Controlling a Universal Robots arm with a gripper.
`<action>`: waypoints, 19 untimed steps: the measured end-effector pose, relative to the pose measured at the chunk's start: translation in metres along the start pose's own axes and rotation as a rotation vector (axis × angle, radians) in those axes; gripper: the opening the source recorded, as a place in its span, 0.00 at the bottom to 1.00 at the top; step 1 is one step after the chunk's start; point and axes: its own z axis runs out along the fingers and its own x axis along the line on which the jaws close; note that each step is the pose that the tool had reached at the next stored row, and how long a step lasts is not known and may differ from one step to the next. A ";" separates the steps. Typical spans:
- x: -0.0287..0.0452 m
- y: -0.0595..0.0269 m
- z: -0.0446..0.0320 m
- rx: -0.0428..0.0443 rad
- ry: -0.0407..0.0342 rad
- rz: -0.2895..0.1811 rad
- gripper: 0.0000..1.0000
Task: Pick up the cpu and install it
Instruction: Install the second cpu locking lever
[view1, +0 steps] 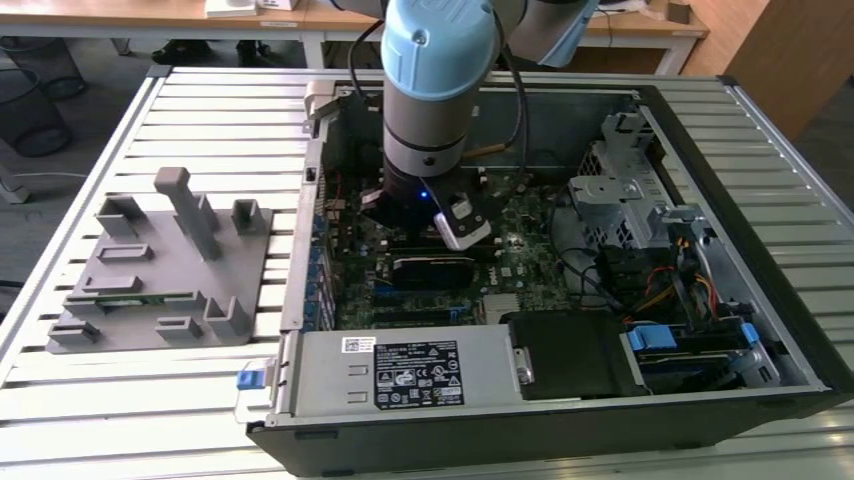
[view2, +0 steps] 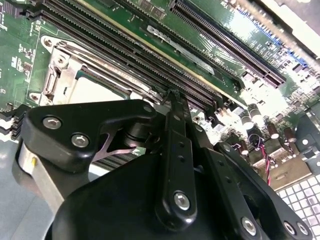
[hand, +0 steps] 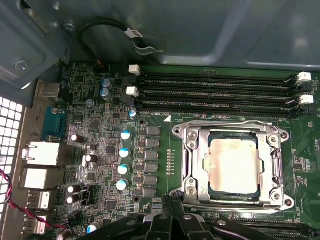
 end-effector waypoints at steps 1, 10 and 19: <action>0.0001 0.0000 -0.0002 0.0003 0.0002 0.000 0.11; 0.0001 0.0020 0.0001 -0.0009 0.0001 0.000 0.11; 0.0000 0.0040 0.0007 -0.0049 0.0001 0.000 0.11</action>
